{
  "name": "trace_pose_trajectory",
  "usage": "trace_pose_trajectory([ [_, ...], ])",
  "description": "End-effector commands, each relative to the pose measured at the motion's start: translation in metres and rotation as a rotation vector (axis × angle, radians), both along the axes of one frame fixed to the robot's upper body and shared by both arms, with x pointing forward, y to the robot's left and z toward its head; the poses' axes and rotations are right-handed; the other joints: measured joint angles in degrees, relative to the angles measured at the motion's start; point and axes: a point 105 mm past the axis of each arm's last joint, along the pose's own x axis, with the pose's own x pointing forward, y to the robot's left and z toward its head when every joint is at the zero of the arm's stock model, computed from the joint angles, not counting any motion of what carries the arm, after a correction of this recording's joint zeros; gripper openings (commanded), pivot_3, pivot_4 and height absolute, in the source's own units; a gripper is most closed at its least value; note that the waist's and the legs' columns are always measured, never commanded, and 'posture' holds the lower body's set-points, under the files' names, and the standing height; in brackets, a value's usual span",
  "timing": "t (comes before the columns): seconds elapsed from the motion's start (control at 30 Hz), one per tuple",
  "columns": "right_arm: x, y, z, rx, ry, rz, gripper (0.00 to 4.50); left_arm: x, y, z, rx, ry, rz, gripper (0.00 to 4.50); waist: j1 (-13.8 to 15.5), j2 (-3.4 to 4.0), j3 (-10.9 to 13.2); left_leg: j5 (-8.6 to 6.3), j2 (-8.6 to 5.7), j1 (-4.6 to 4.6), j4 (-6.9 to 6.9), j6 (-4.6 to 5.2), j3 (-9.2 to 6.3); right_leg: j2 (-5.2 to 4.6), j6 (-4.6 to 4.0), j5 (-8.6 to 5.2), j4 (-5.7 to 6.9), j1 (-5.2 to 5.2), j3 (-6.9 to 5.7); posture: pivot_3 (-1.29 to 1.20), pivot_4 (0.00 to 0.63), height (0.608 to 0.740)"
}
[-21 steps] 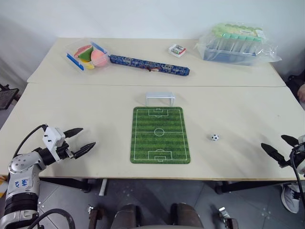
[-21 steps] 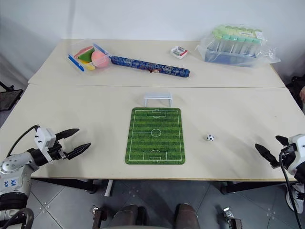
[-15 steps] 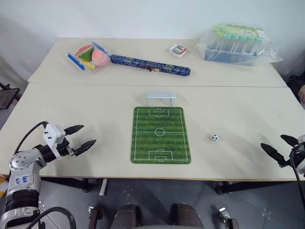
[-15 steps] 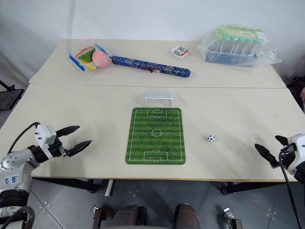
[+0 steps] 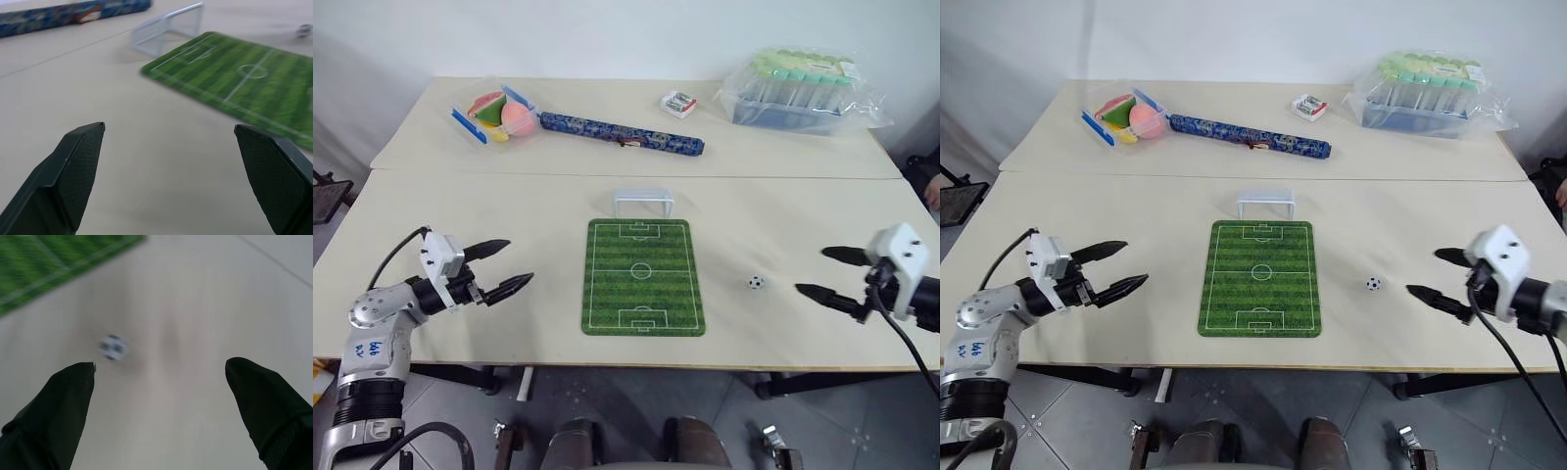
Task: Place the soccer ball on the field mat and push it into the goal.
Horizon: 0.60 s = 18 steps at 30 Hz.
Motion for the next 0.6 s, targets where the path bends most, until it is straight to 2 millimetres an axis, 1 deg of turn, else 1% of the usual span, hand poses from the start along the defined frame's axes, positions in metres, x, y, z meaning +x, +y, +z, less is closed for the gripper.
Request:
trace_pose_trajectory([
  [0.03, 0.005, 0.014, -0.001, -0.048, 0.034, 0.109, 4.48, -0.008, -0.018, 0.013, -0.023, -0.059, -0.138, 4.5, -0.01, -0.02, 0.01, -0.01, 0.0, -0.03, 0.03, 0.01, -0.01, 0.0, 0.0, 0.0, 0.0, 0.0, -0.02, 0.0, 0.15, 0.74],
  [0.1, 0.011, 0.019, -0.005, -0.057, 0.05, 0.147, 4.48, -0.014, -0.025, 0.016, -0.07, -0.074, -0.219, 4.5, 0.02, -0.04, 0.03, -0.01, 0.0, -0.05, 0.08, 0.01, -0.03, 0.0, 0.0, 0.0, 0.01, -0.01, -0.03, 0.0, 0.15, 0.74],
  [0.17, 0.02, 0.024, -0.012, -0.073, 0.07, 0.18, 4.48, -0.018, -0.028, 0.018, -0.079, -0.088, -0.261, 4.5, -0.04, -0.06, 0.04, -0.01, 0.0, -0.08, 0.12, 0.02, -0.04, 0.01, 0.0, 0.0, 0.01, -0.01, -0.06, 0.0, 0.15, 0.74],
  [0.3, 0.031, 0.027, -0.025, -0.105, 0.095, 0.214, 4.48, -0.025, -0.028, 0.01, -0.036, -0.082, -0.31, 4.5, -0.14, -0.09, 0.06, -0.02, 0.02, -0.11, 0.19, 0.02, -0.05, 0.02, 0.0, 0.0, 0.02, -0.02, -0.09, 0.0, 0.15, 0.74],
  [0.43, 0.043, 0.026, -0.041, -0.149, 0.115, 0.224, 4.48, -0.036, -0.02, 0.004, -0.041, -0.083, -0.313, 4.5, -0.26, -0.09, 0.06, -0.02, 0.01, -0.13, 0.23, 0.03, -0.05, 0.01, 0.0, 0.0, 0.03, -0.02, -0.1, 0.0, 0.15, 0.74],
  [0.53, 0.049, 0.026, -0.047, -0.155, 0.121, 0.226, 4.48, -0.041, -0.009, -0.002, -0.037, -0.067, -0.261, 4.5, -0.57, -0.08, 0.07, -0.02, 0.06, -0.13, 0.24, 0.02, -0.06, 0.02, 0.0, 0.0, 0.05, -0.03, -0.1, 0.0, 0.15, 0.74],
  [0.57, 0.05, 0.026, -0.048, -0.16, 0.119, 0.234, 4.2, -0.042, -0.006, -0.003, -0.033, -0.063, -0.252, 4.5, -0.71, -0.08, 0.07, -0.02, 0.09, -0.13, 0.25, 0.02, -0.07, 0.03, 0.0, 0.0, 0.05, -0.02, -0.12, 0.0, 0.15, 0.74],
  [0.6, 0.05, 0.025, -0.049, -0.161, 0.117, 0.237, 4.08, -0.043, -0.005, -0.004, -0.029, -0.062, -0.245, 4.5, -0.85, -0.08, 0.07, -0.02, 0.09, -0.13, 0.27, 0.02, -0.09, 0.03, 0.0, 0.0, 0.05, -0.01, -0.12, 0.0, 0.15, 0.74],
])
